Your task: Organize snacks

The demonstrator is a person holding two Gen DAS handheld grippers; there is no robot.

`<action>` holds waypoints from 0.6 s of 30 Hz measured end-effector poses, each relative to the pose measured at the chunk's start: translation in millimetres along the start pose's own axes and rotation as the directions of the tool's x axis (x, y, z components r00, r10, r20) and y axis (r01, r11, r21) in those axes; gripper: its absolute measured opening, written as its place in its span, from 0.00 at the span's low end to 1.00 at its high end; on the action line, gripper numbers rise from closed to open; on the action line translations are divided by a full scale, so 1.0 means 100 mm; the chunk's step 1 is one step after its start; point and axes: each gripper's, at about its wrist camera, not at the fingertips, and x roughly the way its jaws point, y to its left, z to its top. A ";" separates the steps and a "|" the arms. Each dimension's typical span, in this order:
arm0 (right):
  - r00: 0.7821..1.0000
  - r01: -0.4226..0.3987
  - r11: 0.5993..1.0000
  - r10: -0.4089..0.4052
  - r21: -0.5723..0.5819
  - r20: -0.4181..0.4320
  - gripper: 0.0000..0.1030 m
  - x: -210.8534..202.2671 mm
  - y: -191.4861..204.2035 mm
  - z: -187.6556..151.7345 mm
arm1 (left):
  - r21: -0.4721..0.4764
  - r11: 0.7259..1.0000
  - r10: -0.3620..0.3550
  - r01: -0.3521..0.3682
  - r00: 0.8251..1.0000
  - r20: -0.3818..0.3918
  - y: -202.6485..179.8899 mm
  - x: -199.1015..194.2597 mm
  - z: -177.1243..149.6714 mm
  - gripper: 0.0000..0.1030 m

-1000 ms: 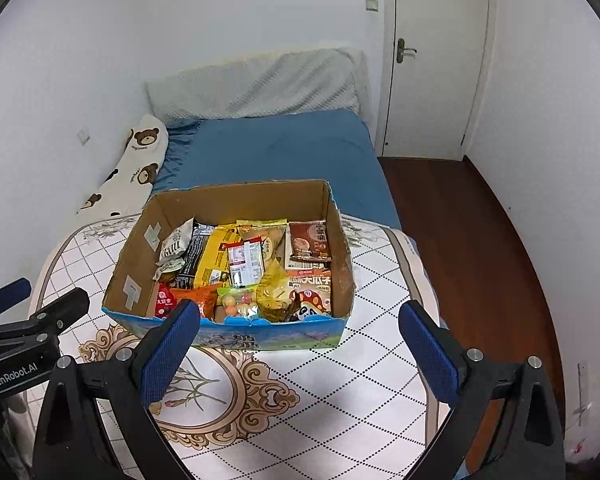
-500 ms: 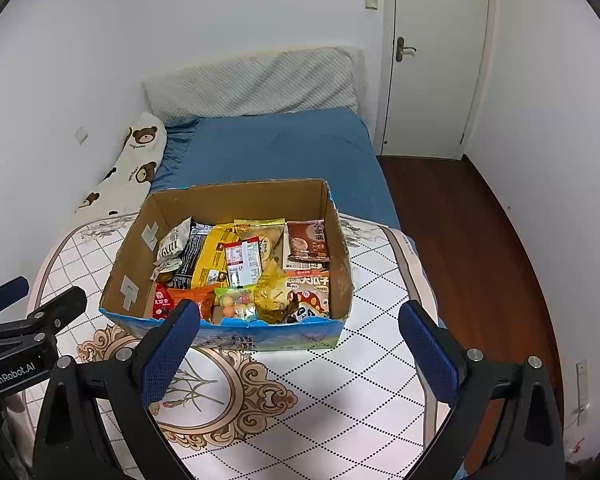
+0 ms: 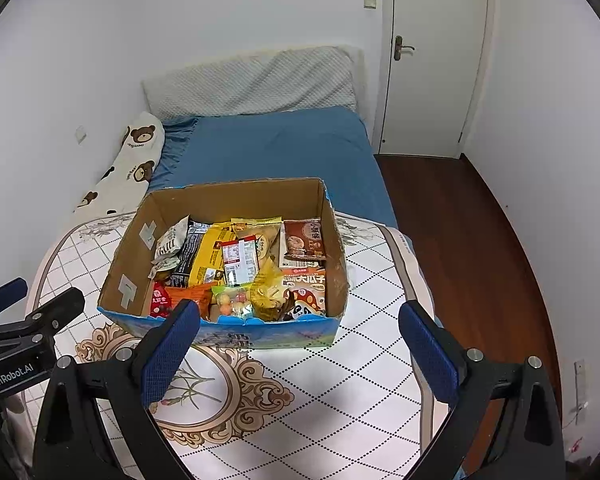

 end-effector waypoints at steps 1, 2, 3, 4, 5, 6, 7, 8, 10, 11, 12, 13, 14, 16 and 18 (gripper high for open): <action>1.000 0.001 1.000 -0.001 0.000 0.000 0.98 0.00 0.00 0.00 | 0.000 1.000 0.000 0.000 1.000 -0.002 0.00 0.00 0.00 1.00; 1.000 0.002 1.000 -0.002 -0.001 -0.001 0.98 0.00 0.00 0.00 | 0.000 1.000 -0.002 0.002 1.000 -0.004 0.00 0.00 0.00 1.00; 1.000 0.004 1.000 -0.004 -0.002 -0.002 0.98 -0.01 0.01 0.00 | -0.001 1.000 -0.002 0.002 1.000 -0.005 0.00 0.00 0.00 1.00; 1.000 0.003 1.000 -0.003 -0.002 -0.005 0.98 -0.01 0.00 -0.01 | 0.000 1.000 -0.003 0.003 1.000 -0.005 0.00 0.00 0.00 1.00; 1.000 0.002 1.000 -0.002 -0.001 -0.008 0.98 0.00 0.00 -0.01 | 0.000 1.000 -0.004 0.004 1.000 -0.008 0.00 0.00 0.00 1.00; 1.000 0.003 1.000 -0.003 -0.003 -0.008 0.98 -0.01 0.00 -0.02 | 0.000 1.000 -0.005 0.005 1.000 -0.007 0.00 0.00 0.00 1.00; 1.000 0.004 1.000 -0.004 -0.005 -0.008 0.98 -0.01 0.00 -0.02 | 0.001 1.000 -0.005 0.005 1.000 -0.006 0.00 0.00 0.00 1.00; 1.000 0.004 1.000 -0.004 -0.007 -0.008 0.98 -0.02 0.00 -0.03 | 0.002 1.000 -0.004 0.004 1.000 -0.005 0.00 -0.01 0.00 1.00; 1.000 0.003 1.000 -0.003 -0.009 -0.008 0.98 -0.03 0.01 -0.02 | 0.001 1.000 -0.005 0.005 1.000 -0.005 0.00 -0.02 0.00 1.00; 1.000 0.003 1.000 -0.004 -0.009 -0.008 0.98 -0.03 0.01 -0.02 | 0.002 1.000 -0.003 0.003 1.000 -0.001 0.00 -0.02 0.00 1.00; 1.000 0.003 1.000 -0.003 -0.009 -0.007 0.98 -0.03 0.01 -0.02 | 0.004 1.000 0.001 -0.001 1.000 0.002 0.00 -0.02 0.00 1.00; 1.000 0.003 1.000 -0.003 -0.009 -0.008 0.98 -0.03 0.01 -0.02 | 0.006 1.000 0.001 -0.001 1.000 0.004 -0.01 -0.01 0.00 1.00; 1.000 0.002 1.000 -0.002 -0.010 -0.011 0.98 -0.03 0.02 -0.02 | 0.005 1.000 -0.001 0.001 1.000 0.004 -0.01 -0.01 0.00 1.00; 1.000 0.000 1.000 -0.001 -0.011 -0.015 0.98 -0.03 0.02 -0.02 | 0.003 1.000 -0.004 0.004 1.000 0.002 0.00 -0.01 -0.01 1.00; 1.000 0.005 1.000 -0.005 -0.013 -0.015 0.98 -0.05 0.02 -0.02 | 0.002 1.000 -0.001 0.001 1.000 -0.001 0.00 0.00 -0.01 1.00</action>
